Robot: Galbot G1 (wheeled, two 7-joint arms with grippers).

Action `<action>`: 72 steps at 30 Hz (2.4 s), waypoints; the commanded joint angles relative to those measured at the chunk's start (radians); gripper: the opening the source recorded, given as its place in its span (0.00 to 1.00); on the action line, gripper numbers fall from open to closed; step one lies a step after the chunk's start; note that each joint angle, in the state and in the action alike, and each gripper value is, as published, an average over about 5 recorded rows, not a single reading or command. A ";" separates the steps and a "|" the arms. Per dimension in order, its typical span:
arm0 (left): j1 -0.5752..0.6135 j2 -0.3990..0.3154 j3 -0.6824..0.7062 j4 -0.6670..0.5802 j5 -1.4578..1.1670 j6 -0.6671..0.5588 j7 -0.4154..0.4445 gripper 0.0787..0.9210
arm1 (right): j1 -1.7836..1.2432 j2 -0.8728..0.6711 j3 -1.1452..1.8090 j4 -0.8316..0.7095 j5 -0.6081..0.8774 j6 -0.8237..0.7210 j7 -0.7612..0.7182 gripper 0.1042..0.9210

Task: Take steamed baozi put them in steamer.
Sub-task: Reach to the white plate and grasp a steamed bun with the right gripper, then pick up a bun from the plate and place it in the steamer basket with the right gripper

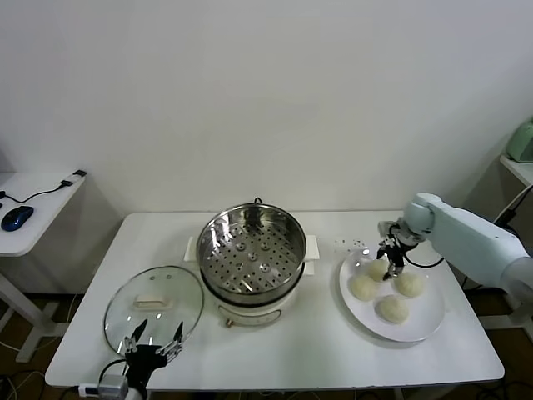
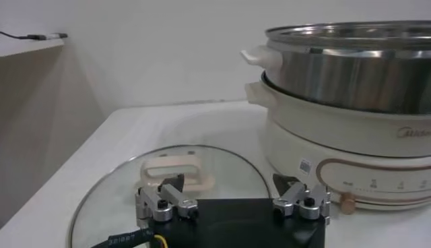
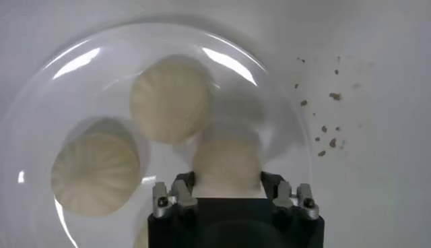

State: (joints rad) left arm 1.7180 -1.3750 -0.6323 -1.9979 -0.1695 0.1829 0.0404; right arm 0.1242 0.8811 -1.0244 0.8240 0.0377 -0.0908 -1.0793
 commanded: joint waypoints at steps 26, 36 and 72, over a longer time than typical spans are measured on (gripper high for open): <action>0.004 -0.001 0.042 -0.030 0.046 0.005 0.003 0.88 | 0.803 0.393 -0.495 0.602 0.253 0.526 -0.020 0.64; 0.017 -0.006 0.047 -0.041 0.058 0.002 0.002 0.88 | 0.468 0.431 -0.377 0.322 -0.194 0.662 0.096 0.64; 0.008 -0.006 0.057 -0.040 0.057 0.007 0.000 0.88 | 0.669 0.351 -0.439 0.203 0.359 0.622 0.032 0.88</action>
State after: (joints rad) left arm 1.7247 -1.3798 -0.5754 -2.0367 -0.1143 0.1896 0.0397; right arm 0.5795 1.3736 -1.3535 0.9186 0.0347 0.5889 -0.9764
